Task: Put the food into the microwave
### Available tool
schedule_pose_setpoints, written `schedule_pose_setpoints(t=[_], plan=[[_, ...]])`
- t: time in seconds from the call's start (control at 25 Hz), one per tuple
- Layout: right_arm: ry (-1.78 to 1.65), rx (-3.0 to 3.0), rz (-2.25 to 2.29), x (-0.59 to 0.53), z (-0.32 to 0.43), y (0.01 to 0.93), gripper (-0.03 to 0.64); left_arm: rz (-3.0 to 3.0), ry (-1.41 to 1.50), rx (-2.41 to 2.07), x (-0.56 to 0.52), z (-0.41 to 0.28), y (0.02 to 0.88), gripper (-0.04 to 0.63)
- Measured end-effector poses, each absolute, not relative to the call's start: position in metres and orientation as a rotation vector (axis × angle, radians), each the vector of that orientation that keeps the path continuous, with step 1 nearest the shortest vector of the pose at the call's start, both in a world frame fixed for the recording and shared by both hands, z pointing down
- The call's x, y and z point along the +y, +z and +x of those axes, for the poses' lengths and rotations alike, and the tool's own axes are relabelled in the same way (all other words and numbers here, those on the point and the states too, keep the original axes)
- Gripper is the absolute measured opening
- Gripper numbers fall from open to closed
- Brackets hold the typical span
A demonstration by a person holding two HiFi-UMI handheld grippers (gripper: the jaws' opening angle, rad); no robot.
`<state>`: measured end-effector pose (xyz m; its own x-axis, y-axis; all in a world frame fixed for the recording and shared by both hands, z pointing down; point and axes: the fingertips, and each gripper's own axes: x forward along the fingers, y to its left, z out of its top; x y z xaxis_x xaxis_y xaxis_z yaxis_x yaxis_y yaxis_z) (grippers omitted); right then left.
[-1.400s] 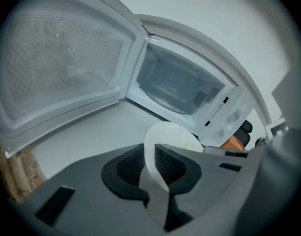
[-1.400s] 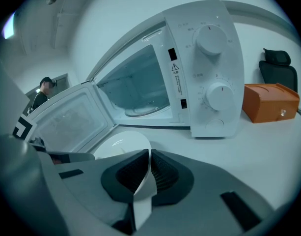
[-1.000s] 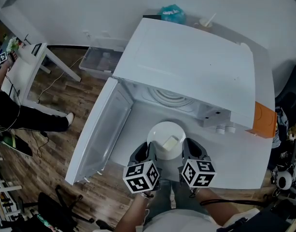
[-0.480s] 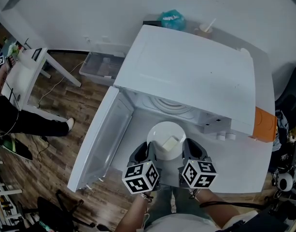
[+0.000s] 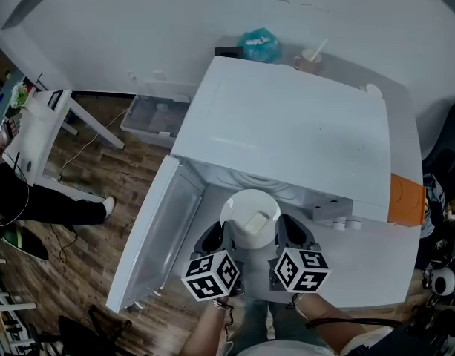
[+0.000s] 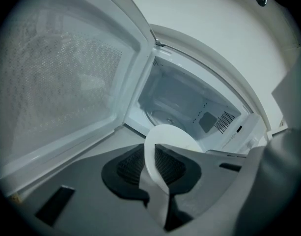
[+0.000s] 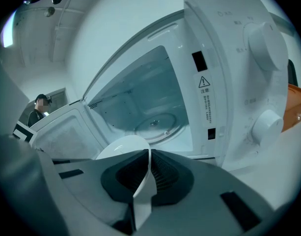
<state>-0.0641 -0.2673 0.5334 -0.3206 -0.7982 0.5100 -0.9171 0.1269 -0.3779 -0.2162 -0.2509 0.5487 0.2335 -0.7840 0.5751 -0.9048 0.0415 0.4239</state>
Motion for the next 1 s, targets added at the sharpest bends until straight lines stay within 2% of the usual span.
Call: schedule_pose_setpoints(t=[1.0], plan=[[0.859, -2.228, 1.825, -0.318, -0.066, 0.526, 0.021, 1.826, 0.157, -1.593, -0.317, -0.219, 0.542, 0.066]])
